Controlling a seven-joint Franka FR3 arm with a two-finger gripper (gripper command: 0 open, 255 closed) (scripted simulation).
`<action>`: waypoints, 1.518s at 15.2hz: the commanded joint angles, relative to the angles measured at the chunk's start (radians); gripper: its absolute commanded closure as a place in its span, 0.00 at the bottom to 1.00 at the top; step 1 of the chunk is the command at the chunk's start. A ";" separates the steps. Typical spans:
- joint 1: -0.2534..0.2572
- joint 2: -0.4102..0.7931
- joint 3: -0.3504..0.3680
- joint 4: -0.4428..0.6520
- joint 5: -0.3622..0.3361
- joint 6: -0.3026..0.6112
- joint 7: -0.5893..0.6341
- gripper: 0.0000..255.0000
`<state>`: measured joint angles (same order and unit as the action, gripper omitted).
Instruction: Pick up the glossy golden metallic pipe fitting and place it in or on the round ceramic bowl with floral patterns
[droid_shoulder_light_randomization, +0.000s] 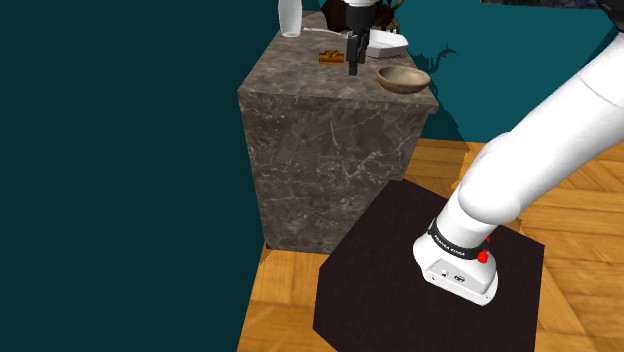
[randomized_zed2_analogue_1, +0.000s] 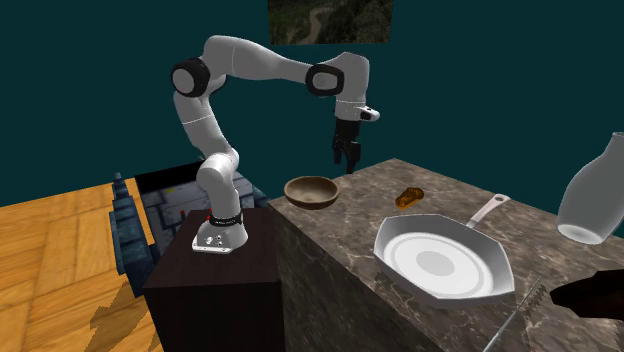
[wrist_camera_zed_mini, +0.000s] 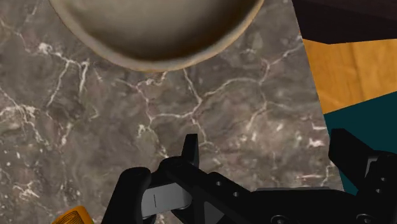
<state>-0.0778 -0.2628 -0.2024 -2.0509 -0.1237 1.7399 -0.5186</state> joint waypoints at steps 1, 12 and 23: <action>-0.003 0.064 -0.020 0.061 0.011 0.014 -0.043 0.00; -0.072 0.496 -0.089 0.565 0.152 -0.023 -0.281 0.00; -0.122 0.672 -0.085 0.721 0.213 0.006 -0.347 0.00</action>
<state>-0.2016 0.4132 -0.2872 -1.3103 0.0899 1.7290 -0.8657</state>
